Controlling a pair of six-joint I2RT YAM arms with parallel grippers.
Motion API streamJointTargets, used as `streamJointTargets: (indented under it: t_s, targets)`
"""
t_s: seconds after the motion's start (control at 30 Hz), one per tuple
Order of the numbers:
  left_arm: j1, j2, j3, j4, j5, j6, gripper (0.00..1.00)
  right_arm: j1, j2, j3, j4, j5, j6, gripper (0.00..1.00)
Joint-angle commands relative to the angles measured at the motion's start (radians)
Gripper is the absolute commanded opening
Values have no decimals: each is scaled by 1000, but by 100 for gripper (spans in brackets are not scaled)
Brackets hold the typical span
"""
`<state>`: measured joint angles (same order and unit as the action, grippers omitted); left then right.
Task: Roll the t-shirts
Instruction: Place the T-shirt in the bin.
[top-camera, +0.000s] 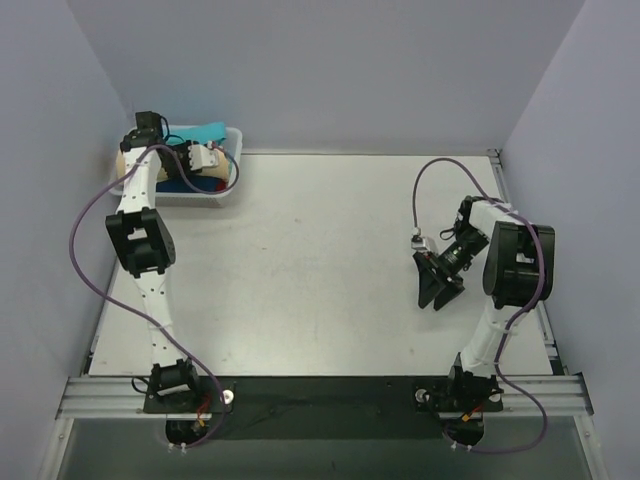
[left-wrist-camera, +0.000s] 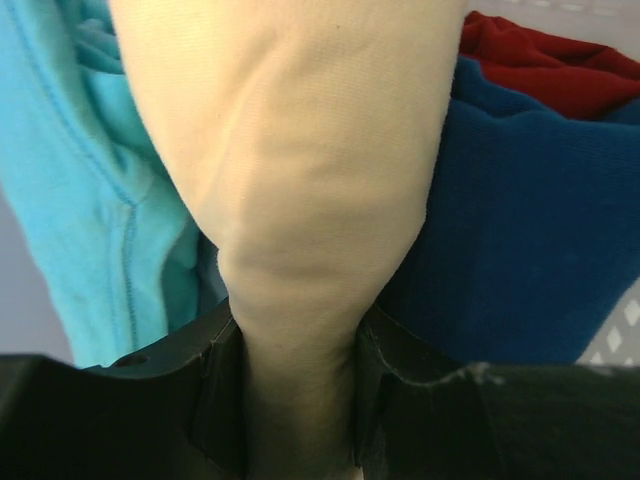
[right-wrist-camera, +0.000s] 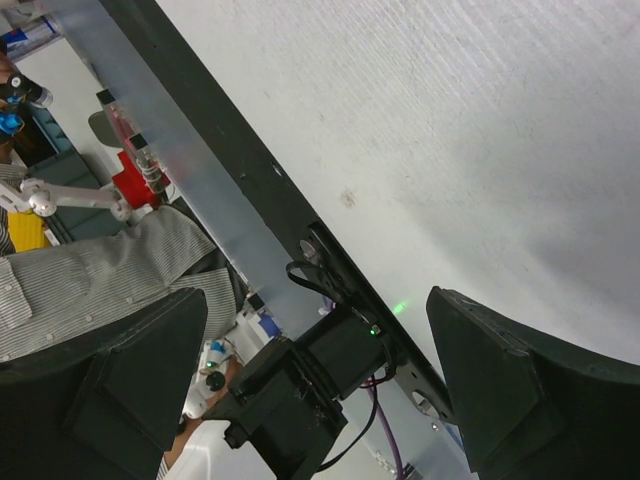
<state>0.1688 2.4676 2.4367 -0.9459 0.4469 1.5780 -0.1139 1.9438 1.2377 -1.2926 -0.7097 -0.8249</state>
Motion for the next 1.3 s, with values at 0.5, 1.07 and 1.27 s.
streamJointTargets:
  t_s: [0.5,1.07,1.27]
  targets:
    - [46,33,55,-297,-2,53,25,49,35,-6,-191,42,-19,100]
    - [63,-210,-96,-74,67,-52,97,53,47,26,-197,42,-22,100]
    - [70,-225,-48,-215,52,-27,97,54,43,51,-200,33,-26,100]
